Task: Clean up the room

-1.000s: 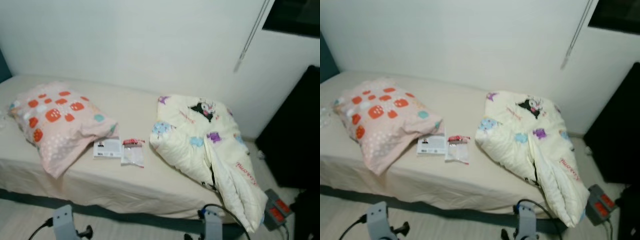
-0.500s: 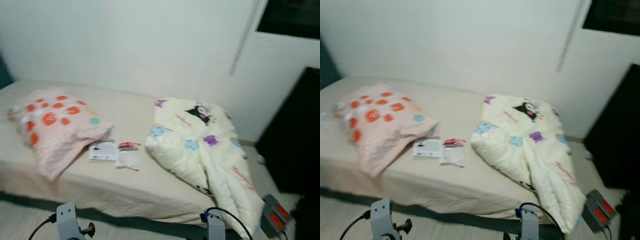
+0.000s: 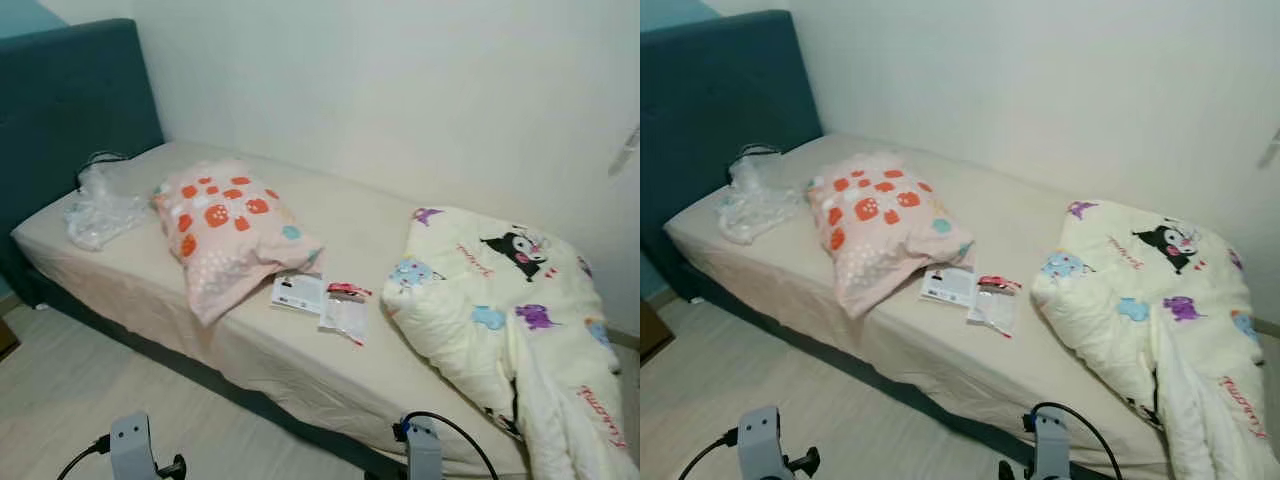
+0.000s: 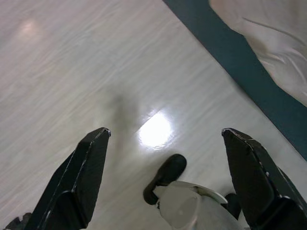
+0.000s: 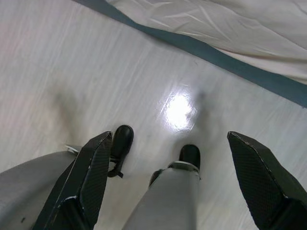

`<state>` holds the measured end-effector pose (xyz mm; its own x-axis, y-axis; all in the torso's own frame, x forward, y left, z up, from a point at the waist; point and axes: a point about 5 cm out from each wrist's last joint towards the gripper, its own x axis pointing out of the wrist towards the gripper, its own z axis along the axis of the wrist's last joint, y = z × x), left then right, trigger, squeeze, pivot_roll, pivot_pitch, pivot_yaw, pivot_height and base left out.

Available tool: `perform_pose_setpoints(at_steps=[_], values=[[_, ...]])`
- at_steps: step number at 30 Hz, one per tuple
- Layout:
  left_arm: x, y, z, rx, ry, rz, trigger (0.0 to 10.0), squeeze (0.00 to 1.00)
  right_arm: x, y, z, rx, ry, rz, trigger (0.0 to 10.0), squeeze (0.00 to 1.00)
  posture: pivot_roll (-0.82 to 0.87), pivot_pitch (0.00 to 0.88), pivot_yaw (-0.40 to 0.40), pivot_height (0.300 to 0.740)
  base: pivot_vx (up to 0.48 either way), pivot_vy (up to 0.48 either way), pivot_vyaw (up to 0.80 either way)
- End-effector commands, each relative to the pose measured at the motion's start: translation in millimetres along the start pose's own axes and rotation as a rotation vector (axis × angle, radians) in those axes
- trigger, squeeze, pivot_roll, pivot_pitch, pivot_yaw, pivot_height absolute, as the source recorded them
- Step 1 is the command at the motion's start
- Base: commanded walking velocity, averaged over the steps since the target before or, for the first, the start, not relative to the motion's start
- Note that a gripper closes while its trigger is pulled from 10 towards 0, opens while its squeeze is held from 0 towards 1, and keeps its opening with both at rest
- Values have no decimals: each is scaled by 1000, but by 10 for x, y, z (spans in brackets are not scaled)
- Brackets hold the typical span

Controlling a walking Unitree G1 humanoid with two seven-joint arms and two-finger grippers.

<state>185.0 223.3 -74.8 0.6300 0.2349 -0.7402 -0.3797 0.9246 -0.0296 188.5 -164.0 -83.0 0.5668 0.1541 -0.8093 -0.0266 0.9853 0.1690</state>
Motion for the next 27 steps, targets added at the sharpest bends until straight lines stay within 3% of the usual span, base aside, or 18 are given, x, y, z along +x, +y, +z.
perform_pose_setpoints(at_steps=[1, 22, 27], values=[[-3, 10, -8, 12, 1, -5, 10000, 0, -5, -10, -30, -12, 6, -22, 10000, 0, 18, 0, -89, 740, 0, 0, 0], [7, -65, 29, 31, -12, -41, 10000, 0, 17, -56, 187, -5, -22, -42, 10000, 0, 11, 0, -89, 740, 420, 0, 0], [5, -50, 9, 13, 0, -32, 10000, 0, 14, -75, 209, -7, -25, -43, 10000, 0, 12, 0, -87, 740, 125, 0, 0]])
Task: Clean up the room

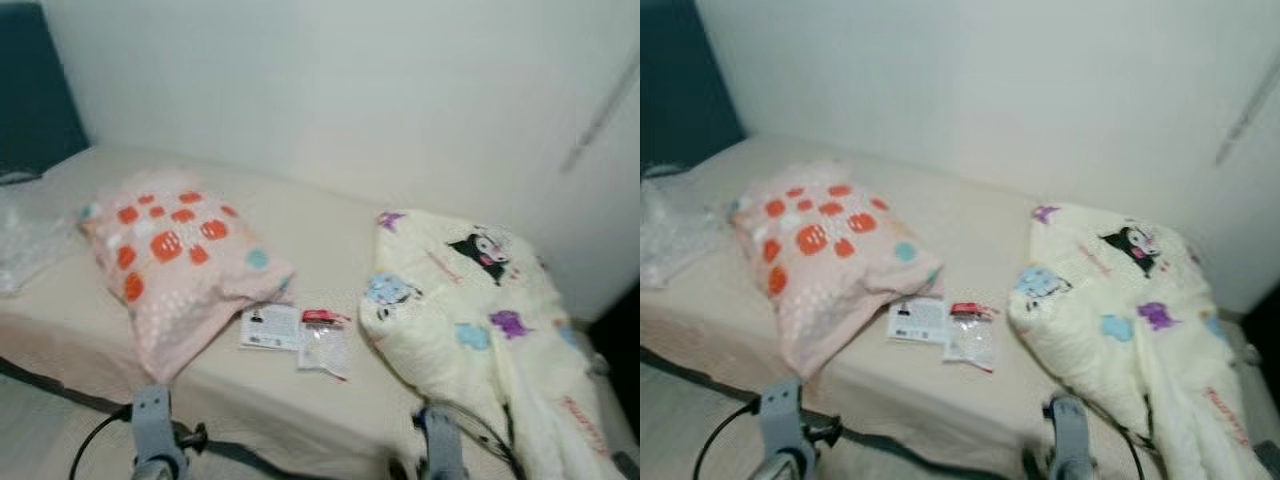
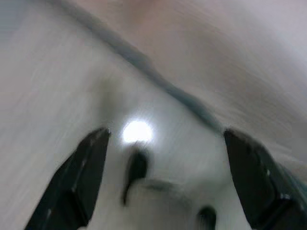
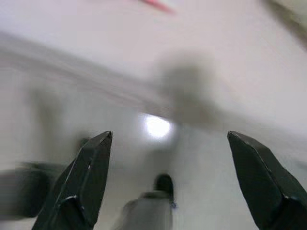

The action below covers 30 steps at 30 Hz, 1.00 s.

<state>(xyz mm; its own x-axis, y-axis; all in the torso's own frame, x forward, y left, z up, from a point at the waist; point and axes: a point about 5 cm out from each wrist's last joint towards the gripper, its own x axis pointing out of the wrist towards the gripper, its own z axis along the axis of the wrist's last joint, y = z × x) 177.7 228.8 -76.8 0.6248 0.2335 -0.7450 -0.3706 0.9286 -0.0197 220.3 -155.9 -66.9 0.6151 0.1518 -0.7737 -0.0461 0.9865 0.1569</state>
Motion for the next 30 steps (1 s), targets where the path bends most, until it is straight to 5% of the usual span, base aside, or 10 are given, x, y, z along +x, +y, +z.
perform_pose_setpoints(at_steps=[1, 10, 15, 18, 22, 24, 29, 30], values=[[22, -127, 56, -1, -8, -33, 10000, 0, -57, -170, -140, 13, 36, -44, 10000, 0, 12, 0, -87, 740, 0, 0, 0], [21, -109, 53, 6, -6, -35, 10000, 0, -60, -177, -147, -1, 37, -43, 10000, 0, 12, 0, -79, 740, 0, 0, 0], [26, -86, 85, 1, -17, -31, 10000, 0, -92, -317, -97, 32, 4, -80, 10000, 0, 13, 0, -76, 740, 0, 0, 0], [48, -78, 226, 9, -71, -42, 10000, 0, -83, -409, 234, 97, -94, -118, 10000, 0, 11, 0, -72, 735, 0, 0, 0], [53, -77, 261, 14, -83, -45, 10000, 0, -83, -426, 320, 108, -120, -127, 10000, 0, 11, 0, -72, 730, 0, 0, 0], [73, -55, 446, 30, -148, -53, 10000, 0, -114, -507, 730, 198, -256, -134, 10000, 0, 8, 2, -69, 720, 0, 0, 0], [77, -47, 504, 34, -169, -56, 10000, 0, -132, -531, 857, 227, -299, -133, 10000, 0, 8, 3, -69, 715, 0, 0, 0], [82, -46, 573, 45, -190, -62, 10000, 0, -158, -546, 1030, 276, -359, -114, 10000, 0, 10, 4, -68, 710, 0, 0, 0]])
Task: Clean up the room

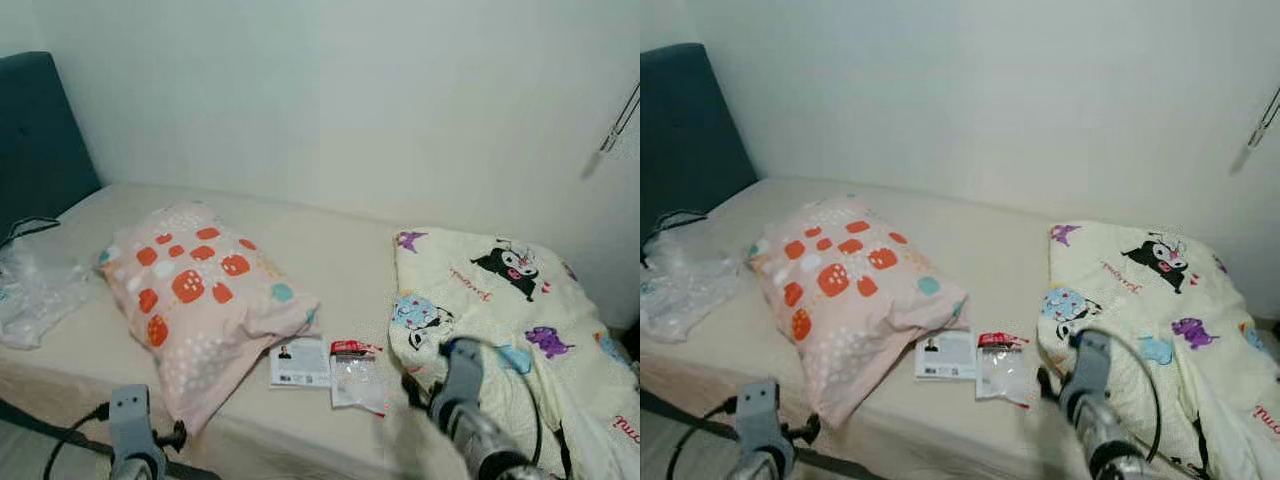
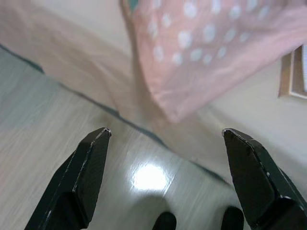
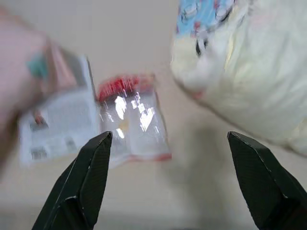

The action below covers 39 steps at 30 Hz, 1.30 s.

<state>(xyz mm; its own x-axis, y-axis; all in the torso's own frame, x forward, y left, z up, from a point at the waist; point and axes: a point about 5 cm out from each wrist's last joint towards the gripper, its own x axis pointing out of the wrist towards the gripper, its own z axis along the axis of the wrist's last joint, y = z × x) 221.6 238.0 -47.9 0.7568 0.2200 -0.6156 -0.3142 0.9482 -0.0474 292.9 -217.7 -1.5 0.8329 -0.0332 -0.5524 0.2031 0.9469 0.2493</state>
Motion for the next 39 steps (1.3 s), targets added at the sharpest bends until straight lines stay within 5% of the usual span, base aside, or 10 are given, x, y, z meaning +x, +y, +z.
perform_pose_setpoints(at_steps=[1, 8, 17, 31, 39], values=[[8, 38, 50, 24, -15, -1, 10000, 0, 2, 0, 21, 35, -13, 2, 10000, 0, 10, 4, -68, 710, 0, 0, 0], [30, 8, 149, 133, -50, -40, 10000, 0, 56, 156, 295, 188, -109, 93, 10000, 0, 23, 11, -69, 685, 0, 0, 0], [39, 31, 249, 136, -102, -48, 10000, 0, 69, 163, 480, 383, -175, 117, 10000, 0, 30, 34, -63, 650, 0, 0, 0], [57, 43, 485, 195, -202, -72, 10000, 0, 85, 249, 379, 478, -134, 132, 10000, 0, 55, 90, -50, 610, 0, 0, 0], [42, 49, 728, 248, -323, -101, 10000, 0, 99, 428, 287, 517, -96, 200, 10000, 0, 88, 149, -41, 580, 0, 0, 0]])
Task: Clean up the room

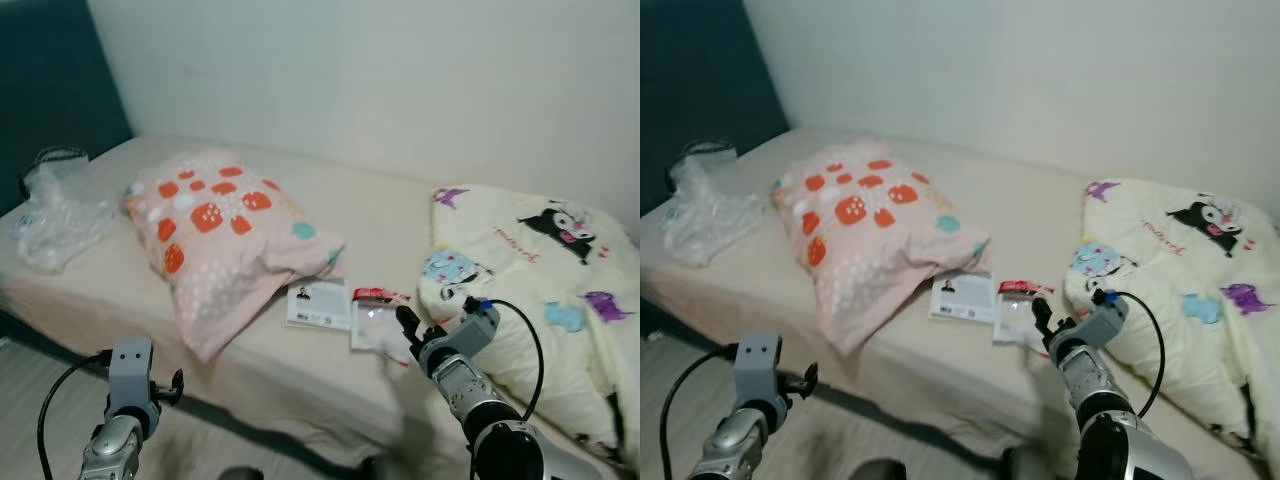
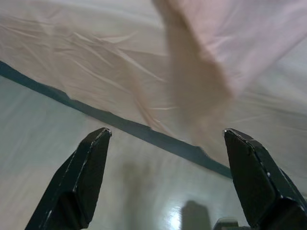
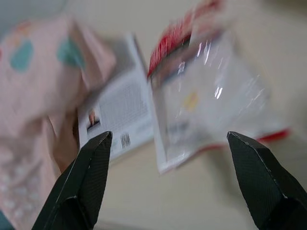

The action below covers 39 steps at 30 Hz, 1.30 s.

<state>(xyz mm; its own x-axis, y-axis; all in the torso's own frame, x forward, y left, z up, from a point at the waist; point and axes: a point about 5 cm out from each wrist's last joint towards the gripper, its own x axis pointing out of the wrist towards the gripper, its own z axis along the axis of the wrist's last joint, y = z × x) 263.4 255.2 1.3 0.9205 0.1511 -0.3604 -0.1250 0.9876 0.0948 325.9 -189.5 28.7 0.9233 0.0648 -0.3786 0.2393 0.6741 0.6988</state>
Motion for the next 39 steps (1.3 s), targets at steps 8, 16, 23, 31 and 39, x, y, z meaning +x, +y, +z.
perform_pose_setpoints(at_steps=[8, 16, 23, 31, 39], values=[[6, 100, 282, 91, -145, -49, 10000, 0, 28, 86, -65, 135, -4, 15, 10000, 0, 121, 208, -25, 545, 0, 0, 0], [-109, 141, 280, 153, -178, -81, 10000, 0, 26, 70, 43, 238, -88, 18, 10000, 0, 156, 268, -2, 535, 0, 0, 0], [-230, 122, 183, 170, -164, -111, 10000, 0, 44, 152, 186, 277, -138, 114, 10000, 0, 203, 313, 14, 535, 0, 0, 0], [-520, 59, 57, 207, -141, -165, 10000, 0, 67, 313, 524, 400, -270, 243, 10000, 0, 258, 374, 37, 535, 0, 0, 0], [-622, 22, 36, 233, -127, -198, 10000, 0, 58, 325, 747, 418, -345, 228, 10000, 0, 263, 392, 42, 535, 0, 0, 0]])
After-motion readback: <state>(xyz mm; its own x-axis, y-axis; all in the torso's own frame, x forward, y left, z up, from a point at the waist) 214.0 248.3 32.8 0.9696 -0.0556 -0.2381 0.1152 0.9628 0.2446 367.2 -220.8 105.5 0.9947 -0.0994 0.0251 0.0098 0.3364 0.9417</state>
